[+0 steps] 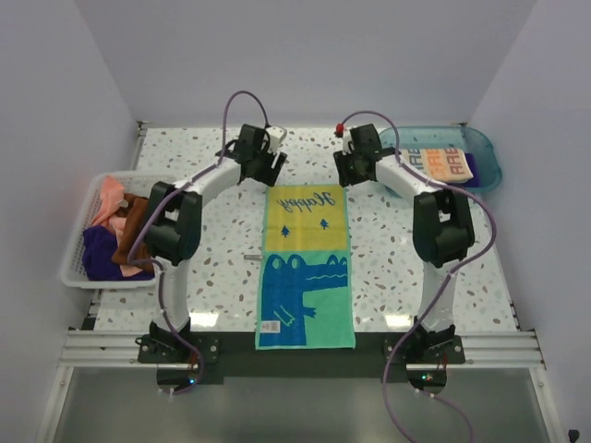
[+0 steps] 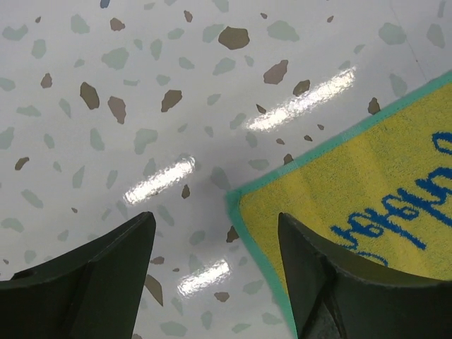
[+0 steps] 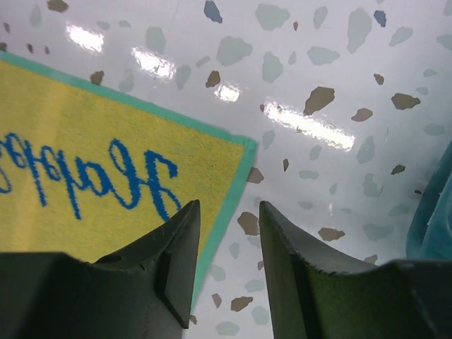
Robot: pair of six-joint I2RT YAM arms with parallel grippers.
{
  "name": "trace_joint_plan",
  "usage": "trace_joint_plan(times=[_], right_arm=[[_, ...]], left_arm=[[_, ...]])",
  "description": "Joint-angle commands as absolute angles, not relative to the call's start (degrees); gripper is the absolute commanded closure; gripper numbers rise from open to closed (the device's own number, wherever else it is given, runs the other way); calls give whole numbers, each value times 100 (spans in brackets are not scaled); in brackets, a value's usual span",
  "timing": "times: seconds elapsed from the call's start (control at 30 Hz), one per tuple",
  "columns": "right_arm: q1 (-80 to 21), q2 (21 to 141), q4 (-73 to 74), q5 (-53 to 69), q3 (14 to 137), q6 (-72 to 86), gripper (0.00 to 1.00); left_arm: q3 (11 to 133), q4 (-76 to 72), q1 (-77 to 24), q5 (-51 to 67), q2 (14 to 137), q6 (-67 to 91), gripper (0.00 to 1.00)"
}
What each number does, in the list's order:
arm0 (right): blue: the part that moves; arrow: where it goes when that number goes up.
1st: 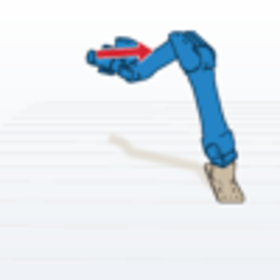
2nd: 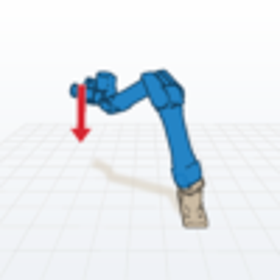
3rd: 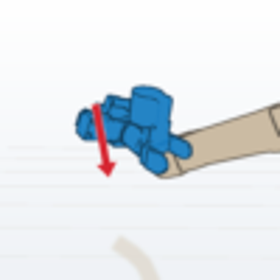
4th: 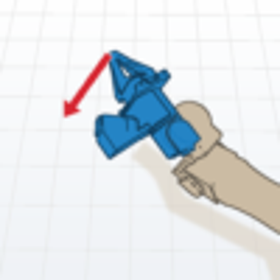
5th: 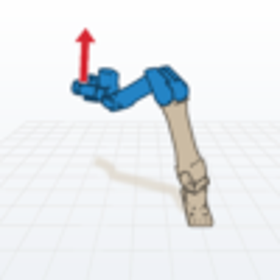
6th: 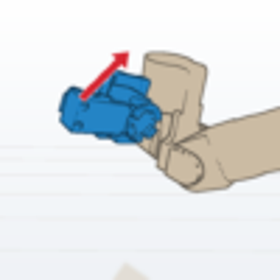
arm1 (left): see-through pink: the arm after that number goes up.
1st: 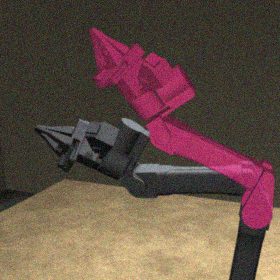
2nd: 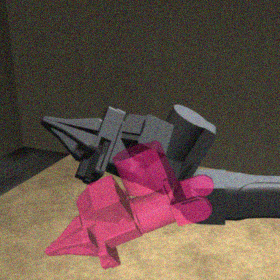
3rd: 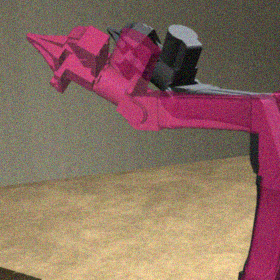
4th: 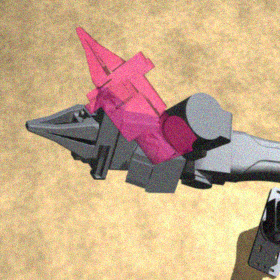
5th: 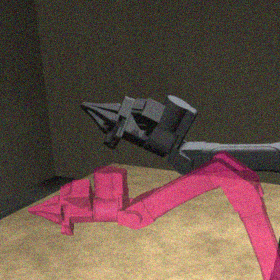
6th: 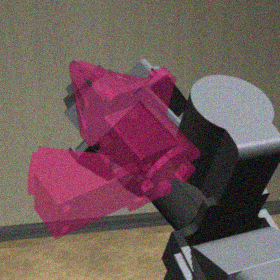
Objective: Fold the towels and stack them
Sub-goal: Flatten out the crumpled towel, then fold the towel
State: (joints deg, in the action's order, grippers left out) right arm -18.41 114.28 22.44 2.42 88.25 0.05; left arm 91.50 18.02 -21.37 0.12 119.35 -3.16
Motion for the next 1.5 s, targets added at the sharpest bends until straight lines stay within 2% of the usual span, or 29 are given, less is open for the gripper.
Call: trace_joint_plan(times=[0.0,0.27,0.87,0.97,1.03,1.13,1.47], right_arm=[[-1793,11864,2917,290,9534,-501,58],[-1775,12559,3032,334,10220,-536,65],[-1775,13333,3269,176,10626,-589,67],[-1784,13377,3340,167,10547,-642,75],[-1784,13386,3331,167,10494,-677,87],[-1784,13377,3366,211,10450,-747,100],[-1802,13324,3357,211,10380,-809,100]], left_arm=[[9509,1898,-2092,554,12128,-861,26],[9562,2013,-2057,466,12269,-1055,29],[9483,1986,-2048,448,12384,-1099,29],[9492,1995,-2048,483,12419,-1116,29],[9492,2013,-2048,492,12436,-1108,29],[9519,1995,-2048,510,12489,-1029,32],[9641,1925,-2048,527,12647,-695,43]])
